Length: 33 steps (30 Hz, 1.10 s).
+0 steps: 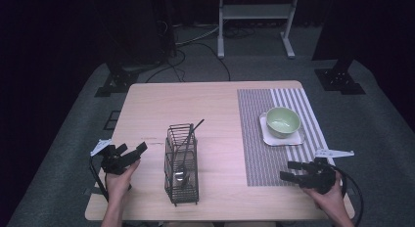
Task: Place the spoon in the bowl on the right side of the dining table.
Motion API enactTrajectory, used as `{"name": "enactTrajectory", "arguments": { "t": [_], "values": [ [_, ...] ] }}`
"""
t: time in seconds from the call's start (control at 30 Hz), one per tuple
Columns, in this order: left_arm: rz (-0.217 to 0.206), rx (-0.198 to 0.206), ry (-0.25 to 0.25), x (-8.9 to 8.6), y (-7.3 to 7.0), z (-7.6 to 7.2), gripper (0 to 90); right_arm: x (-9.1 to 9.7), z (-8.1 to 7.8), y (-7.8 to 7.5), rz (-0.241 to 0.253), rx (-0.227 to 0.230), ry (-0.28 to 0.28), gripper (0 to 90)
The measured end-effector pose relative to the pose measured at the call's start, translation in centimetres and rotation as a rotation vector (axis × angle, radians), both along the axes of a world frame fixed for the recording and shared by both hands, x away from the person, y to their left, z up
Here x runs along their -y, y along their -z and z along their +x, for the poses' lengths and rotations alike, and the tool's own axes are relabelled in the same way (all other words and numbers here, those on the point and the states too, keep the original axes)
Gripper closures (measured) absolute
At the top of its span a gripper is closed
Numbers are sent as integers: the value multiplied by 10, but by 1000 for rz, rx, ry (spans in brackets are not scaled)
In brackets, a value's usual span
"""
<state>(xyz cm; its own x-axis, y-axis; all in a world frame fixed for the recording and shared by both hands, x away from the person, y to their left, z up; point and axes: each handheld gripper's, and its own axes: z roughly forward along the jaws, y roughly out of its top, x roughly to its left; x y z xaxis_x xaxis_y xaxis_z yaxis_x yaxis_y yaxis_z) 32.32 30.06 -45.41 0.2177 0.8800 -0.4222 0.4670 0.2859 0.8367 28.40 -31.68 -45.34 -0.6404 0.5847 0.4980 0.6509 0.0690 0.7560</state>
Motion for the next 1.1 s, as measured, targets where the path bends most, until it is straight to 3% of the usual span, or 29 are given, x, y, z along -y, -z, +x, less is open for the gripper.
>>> {"name": "enactTrajectory", "arguments": {
  "t": [0.27,0.47,0.93,1.1],
  "values": [
    [10,0,5,2,0,1,1,-4,5,-6,39,-15,-25,178],
    [11,20,6,2,-2,-2,1,-19,9,-17,49,-17,-62,178],
    [21,31,11,5,-2,-3,0,-66,24,-57,20,-33,-172,178],
    [15,42,7,3,-3,-4,0,-93,32,-73,-4,-32,-233,178]
  ]
}}
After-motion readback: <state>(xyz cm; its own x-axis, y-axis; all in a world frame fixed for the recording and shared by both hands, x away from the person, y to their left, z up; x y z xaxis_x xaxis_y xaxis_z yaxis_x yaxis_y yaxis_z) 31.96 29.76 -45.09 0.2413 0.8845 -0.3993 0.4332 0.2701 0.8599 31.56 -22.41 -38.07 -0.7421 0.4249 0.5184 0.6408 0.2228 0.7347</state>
